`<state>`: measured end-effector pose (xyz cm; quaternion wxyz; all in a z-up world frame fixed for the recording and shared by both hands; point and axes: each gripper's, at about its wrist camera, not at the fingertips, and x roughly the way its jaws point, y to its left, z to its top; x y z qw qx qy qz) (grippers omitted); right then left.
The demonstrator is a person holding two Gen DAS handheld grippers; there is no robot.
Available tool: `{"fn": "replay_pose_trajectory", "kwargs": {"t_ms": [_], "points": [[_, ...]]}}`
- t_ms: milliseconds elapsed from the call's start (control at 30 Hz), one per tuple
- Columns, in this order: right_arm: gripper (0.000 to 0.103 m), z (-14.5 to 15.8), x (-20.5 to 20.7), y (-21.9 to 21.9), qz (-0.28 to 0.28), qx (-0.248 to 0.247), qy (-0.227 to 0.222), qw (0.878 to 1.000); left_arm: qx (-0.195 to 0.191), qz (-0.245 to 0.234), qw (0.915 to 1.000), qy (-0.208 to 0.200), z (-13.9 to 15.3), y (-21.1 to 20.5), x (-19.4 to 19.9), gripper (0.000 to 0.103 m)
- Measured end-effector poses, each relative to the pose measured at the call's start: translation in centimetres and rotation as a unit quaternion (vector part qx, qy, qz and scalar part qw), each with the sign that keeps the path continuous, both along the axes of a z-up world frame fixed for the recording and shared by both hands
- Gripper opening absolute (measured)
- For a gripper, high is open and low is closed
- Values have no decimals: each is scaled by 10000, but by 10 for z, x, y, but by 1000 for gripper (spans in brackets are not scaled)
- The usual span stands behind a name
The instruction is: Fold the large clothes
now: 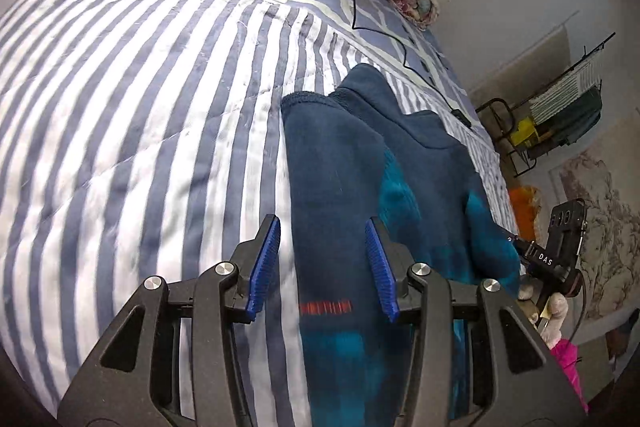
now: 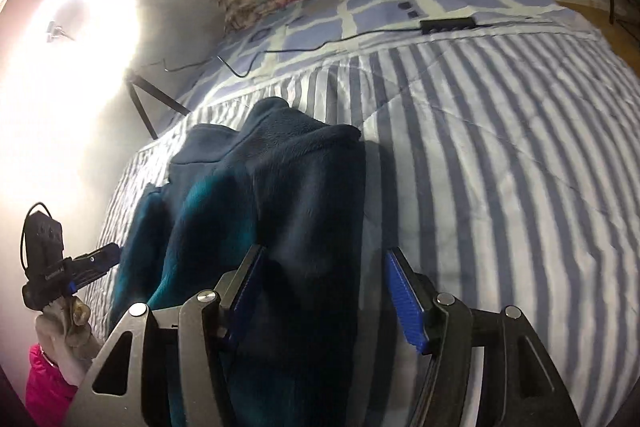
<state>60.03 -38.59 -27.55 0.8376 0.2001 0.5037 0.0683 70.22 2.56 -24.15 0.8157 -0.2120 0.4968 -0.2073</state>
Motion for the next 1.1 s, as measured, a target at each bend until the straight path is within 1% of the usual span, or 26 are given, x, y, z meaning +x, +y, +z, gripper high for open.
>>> {"fn": "replay_pose_trajectory", "kwargs": {"t_ms": [33,100,133,167,200,267,333,367,400,433,467,533,600,667,700,733,767,800,833,867,900,933,967,1000,1033,1100], "points": [[45,-6,5,1,-2,73,32,10000,28,-14,10000,12,-2,-3,2,45],[24,-12,11,4,51,88,93,9999,137,-77,9999,-11,-8,-12,8,45],[17,-13,11,6,77,24,70,9999,204,-106,9997,-36,-9,-17,9,45],[13,-11,11,10,119,-126,0,9999,311,-181,9993,-108,-10,-25,8,45],[10,-6,9,15,171,-358,-80,9992,536,-267,9980,-213,-9,-33,8,45],[8,0,8,17,88,-738,-200,9970,934,-362,9942,-382,-9,-47,6,45],[8,-7,10,16,-12,-888,-52,9960,1050,-449,9927,-384,-7,-53,7,46],[8,-10,11,18,58,-916,-2,9958,932,-469,9941,-312,-6,-50,10,46],[9,-10,10,21,170,-939,-52,9954,707,-446,9962,-254,-5,-45,13,46],[14,-7,11,22,276,-866,-78,9958,379,-331,9986,-169,-6,-35,18,47],[16,-5,12,20,356,-766,-92,9964,156,-194,9996,-112,-7,-27,23,47],[32,2,13,11,330,-725,-158,9967,-186,6,9998,-14,-9,-16,35,47],[38,6,16,-1,223,-546,-249,9980,-367,-2,9993,104,-13,-14,44,47],[43,4,26,-15,150,-74,-212,9996,-369,-60,9992,113,-16,-21,54,47],[44,1,32,-19,105,67,-158,9998,-282,-112,9995,17,-14,-28,58,40],[44,-3,36,-20,40,94,-133,9999,-187,-138,9997,-58,-11,-32,60,29],[44,-6,41,-21,-2,99,-113,9999,-3,-160,9997,-193,-7,-40,60,8],[44,-11,47,-20,-34,134,-72,9999,229,-141,9989,-392,-2,-47,56,8],[43,-14,50,-18,-33,162,-56,9998,556,-98,9962,-663,5,-53,49,7],[38,-17,54,-16,-21,152,-48,9999,710,-87,9924,-997,12,-57,38,7],[19,-18,55,-13,13,94,-65,9999,841,-56,9889,-1226,15,-60,32,7],[12,-18,57,-6,142,8,-90,9999,921,-45,9869,-1325,16,-62,30,7],[10,-16,56,-1,208,-135,-144,9996,1050,-51,9861,-1288,11,-65,32,7],[9,-13,55,5,306,-355,-242,9986,1078,-46,9876,-1139,6,-65,36,7],[8,-12,55,10,381,-574,-294,9972,1058,-10,9906,-871,-2,-64,44,7],[7,-15,56,13,357,-749,-200,9964,998,14,9917,-808,-2,-63,48,7]]}}
